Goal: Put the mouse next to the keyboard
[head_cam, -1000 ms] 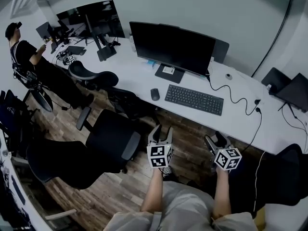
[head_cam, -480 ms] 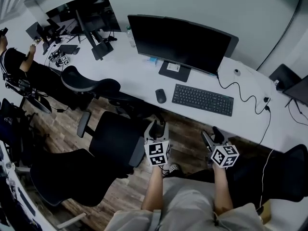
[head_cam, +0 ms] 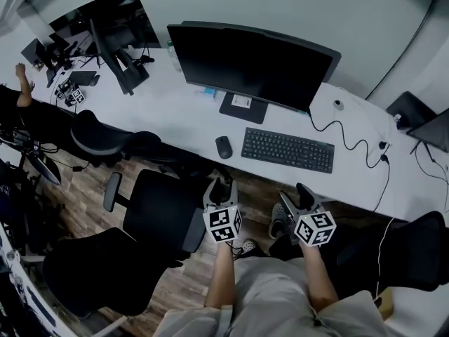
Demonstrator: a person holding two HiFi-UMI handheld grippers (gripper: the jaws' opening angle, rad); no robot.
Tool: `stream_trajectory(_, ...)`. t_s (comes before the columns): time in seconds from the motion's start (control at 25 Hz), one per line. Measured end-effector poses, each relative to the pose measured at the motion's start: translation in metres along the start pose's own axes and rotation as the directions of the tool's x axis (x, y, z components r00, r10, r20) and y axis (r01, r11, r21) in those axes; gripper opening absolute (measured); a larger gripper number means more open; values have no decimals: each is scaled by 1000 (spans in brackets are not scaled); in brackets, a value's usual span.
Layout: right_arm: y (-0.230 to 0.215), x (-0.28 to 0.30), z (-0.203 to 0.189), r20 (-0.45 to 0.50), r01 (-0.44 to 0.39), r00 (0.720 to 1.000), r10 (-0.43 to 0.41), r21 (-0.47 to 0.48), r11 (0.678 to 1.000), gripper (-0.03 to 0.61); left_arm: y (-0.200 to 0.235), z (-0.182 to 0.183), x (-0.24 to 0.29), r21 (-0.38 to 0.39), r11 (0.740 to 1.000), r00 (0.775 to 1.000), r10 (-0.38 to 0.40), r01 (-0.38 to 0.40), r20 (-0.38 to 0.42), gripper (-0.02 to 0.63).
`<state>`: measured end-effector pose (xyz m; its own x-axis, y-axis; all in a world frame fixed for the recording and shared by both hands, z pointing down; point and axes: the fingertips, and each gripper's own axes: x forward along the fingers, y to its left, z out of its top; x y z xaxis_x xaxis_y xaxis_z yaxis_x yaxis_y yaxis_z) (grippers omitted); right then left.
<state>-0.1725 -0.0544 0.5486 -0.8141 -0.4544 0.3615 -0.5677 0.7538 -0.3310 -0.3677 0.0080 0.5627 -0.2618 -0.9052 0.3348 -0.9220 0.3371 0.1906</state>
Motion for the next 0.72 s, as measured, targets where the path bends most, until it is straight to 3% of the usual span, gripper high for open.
stream_trajectory(0.48, -19, 63, 41, -61, -131, 990, 124, -122, 984, 301, 0, 29, 77, -30, 996, 997, 79, -80, -14, 196)
stream_trajectory(0.72, -44, 75, 47, -98, -163, 984, 151, -135, 977, 301, 5, 16, 118, -7, 992, 990, 123, -124, -69, 196)
